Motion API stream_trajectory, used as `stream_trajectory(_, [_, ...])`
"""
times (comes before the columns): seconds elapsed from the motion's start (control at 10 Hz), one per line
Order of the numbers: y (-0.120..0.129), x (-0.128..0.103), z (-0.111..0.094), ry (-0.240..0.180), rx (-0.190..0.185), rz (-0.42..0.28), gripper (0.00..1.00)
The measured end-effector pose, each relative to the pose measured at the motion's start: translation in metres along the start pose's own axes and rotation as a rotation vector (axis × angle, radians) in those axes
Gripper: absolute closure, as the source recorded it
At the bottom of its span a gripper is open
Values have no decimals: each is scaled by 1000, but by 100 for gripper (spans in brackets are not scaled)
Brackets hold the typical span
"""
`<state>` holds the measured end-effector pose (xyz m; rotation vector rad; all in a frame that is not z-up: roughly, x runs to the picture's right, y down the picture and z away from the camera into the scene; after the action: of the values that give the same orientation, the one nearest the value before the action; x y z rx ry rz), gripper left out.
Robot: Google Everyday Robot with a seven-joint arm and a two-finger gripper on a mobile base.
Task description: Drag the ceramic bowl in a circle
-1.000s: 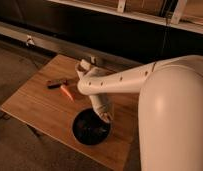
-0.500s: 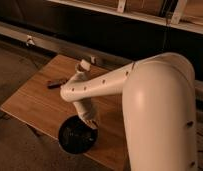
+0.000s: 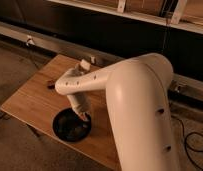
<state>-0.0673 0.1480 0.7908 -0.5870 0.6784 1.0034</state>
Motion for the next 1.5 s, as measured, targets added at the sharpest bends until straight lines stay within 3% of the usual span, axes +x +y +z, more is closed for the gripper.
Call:
stream_trajectory(0.4, [-31, -33, -13, -22, 44, 88, 100])
stream_trajectory(0.8, [-74, -45, -23, -33, 107, 187, 100])
stream_trajectory(1.2, [-117, -34, -20, -5, 174, 244, 100])
stream_trajectory(1.5, [-150, -11, -11, 44, 230, 267, 100])
